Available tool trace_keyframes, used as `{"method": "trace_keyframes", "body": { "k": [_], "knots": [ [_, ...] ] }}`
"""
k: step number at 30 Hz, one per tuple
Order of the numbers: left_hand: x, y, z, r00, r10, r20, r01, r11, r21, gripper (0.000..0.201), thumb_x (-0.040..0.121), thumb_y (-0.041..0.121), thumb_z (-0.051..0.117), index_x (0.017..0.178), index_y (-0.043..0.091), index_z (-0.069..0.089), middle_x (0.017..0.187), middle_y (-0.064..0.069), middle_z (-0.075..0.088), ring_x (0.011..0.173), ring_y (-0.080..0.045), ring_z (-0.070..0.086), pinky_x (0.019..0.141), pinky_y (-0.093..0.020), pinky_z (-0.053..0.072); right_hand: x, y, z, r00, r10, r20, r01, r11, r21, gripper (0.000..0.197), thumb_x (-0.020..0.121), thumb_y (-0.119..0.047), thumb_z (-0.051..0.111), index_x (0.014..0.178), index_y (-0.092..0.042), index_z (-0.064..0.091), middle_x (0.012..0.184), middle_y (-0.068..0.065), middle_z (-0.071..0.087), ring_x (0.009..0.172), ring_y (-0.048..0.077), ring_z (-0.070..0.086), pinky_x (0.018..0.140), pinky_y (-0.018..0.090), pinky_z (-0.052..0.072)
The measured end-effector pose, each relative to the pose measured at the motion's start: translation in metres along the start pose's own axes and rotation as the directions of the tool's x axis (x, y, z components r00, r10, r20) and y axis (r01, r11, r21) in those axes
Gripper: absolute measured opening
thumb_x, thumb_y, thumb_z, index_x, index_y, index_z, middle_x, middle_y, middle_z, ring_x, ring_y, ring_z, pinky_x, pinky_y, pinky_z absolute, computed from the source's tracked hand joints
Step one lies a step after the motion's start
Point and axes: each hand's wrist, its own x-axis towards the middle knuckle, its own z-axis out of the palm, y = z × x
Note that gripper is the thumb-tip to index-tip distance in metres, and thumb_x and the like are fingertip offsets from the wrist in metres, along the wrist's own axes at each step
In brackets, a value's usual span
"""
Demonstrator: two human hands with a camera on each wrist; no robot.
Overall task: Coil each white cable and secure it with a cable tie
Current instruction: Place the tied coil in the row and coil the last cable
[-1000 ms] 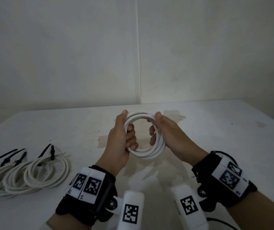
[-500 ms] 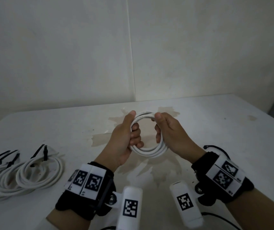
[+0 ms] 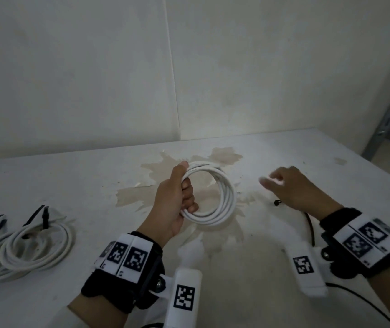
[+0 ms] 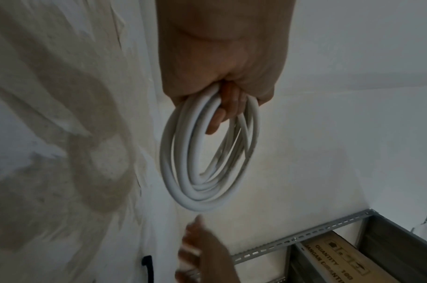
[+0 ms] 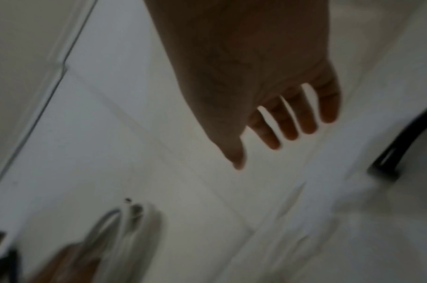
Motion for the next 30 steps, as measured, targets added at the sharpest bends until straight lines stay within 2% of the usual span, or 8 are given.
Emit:
{"method": "trace_keyframes", "body": {
  "k": [5,10,13,16,18,21,27,30],
  "knots": [
    [0.006,0.000,0.002,1.000,0.012,-0.016,-0.012,1.000,0.000,0.044,0.093,0.037,0.046,0.057,0.018,0.030,0.039,0.007,0.019,0.032,-0.009,0.016,0.037,-0.019,0.021,-0.004,0.032,-0.008,0.937,0.244,0.248,-0.148,0.924,-0.352,0.053,0.090,-0.037,0.054,0.127,-0.001,0.041,0.133,0.018,0.040,0.116,0.029,0.048,0.090,0.030,0.041],
    [0.010,-0.001,0.000,1.000,0.024,0.008,-0.023,0.998,-0.052,0.044,0.093,0.035,0.044,0.055,0.017,0.030,0.036,0.007,0.020,0.030,-0.008,0.017,0.035,-0.017,0.023,0.003,0.034,-0.001,0.912,0.289,0.291,-0.164,0.907,-0.387,0.030,0.085,-0.003,0.055,0.114,0.006,0.055,0.097,0.016,0.059,0.085,0.025,0.059,0.054,0.021,0.040],
    [0.012,-0.001,-0.007,0.999,0.026,0.033,-0.024,0.998,-0.066,0.045,0.093,0.034,0.042,0.054,0.016,0.031,0.033,0.007,0.023,0.028,-0.007,0.018,0.034,-0.016,0.024,0.006,0.022,0.005,0.952,0.174,0.251,-0.112,0.964,-0.241,0.018,0.084,0.001,0.051,0.097,0.010,0.062,0.085,0.016,0.058,0.074,0.029,0.060,0.057,0.027,0.043],
    [0.012,0.001,-0.012,1.000,0.023,0.013,-0.022,0.998,-0.064,0.046,0.093,0.033,0.042,0.052,0.015,0.032,0.032,0.007,0.024,0.027,-0.007,0.019,0.035,-0.015,0.023,-0.001,-0.009,0.010,0.996,-0.035,0.082,0.030,0.998,0.059,0.007,0.090,-0.006,0.050,0.086,-0.009,0.056,0.087,0.006,0.056,0.064,0.019,0.063,0.060,0.021,0.048],
    [0.013,0.002,-0.016,0.999,0.038,-0.025,-0.039,0.997,-0.063,0.045,0.093,0.033,0.042,0.052,0.015,0.032,0.033,0.006,0.024,0.028,-0.007,0.018,0.035,-0.016,0.023,-0.011,-0.036,0.013,0.987,-0.160,-0.016,0.159,0.954,0.253,0.009,0.092,-0.009,0.051,0.090,-0.016,0.057,0.083,0.002,0.057,0.052,0.006,0.060,0.049,0.009,0.043],
    [0.014,0.005,-0.022,0.993,0.061,-0.101,-0.066,0.997,-0.048,0.044,0.092,0.033,0.044,0.053,0.016,0.031,0.034,0.006,0.022,0.029,-0.008,0.018,0.037,-0.019,0.022,-0.029,-0.075,0.013,0.962,-0.268,-0.055,0.263,0.854,0.450,0.012,0.088,-0.011,0.058,0.094,-0.021,0.062,0.070,0.000,0.061,0.048,0.003,0.058,0.048,0.012,0.045],
    [0.012,0.012,-0.028,0.974,0.086,-0.207,-0.096,0.995,-0.039,0.050,0.095,0.040,0.030,0.053,0.013,0.034,0.032,0.006,0.026,0.028,-0.009,0.021,0.039,-0.019,0.023,-0.044,-0.118,0.033,0.970,-0.223,0.101,0.145,0.857,0.495,0.030,0.077,-0.005,0.068,0.095,-0.016,0.047,0.060,0.011,0.061,0.037,0.011,0.056,0.039,0.022,0.045],
    [0.011,0.012,-0.028,0.965,0.107,-0.241,-0.117,0.993,-0.029,0.050,0.096,0.033,0.024,0.055,0.010,0.039,0.031,0.005,0.027,0.028,-0.009,0.021,0.040,-0.020,0.023,-0.039,-0.129,0.045,0.986,-0.162,0.048,0.114,0.846,0.521,0.037,0.077,-0.003,0.065,0.100,-0.016,0.039,0.077,0.013,0.059,0.035,0.010,0.053,0.034,0.018,0.039]
  ]
}}
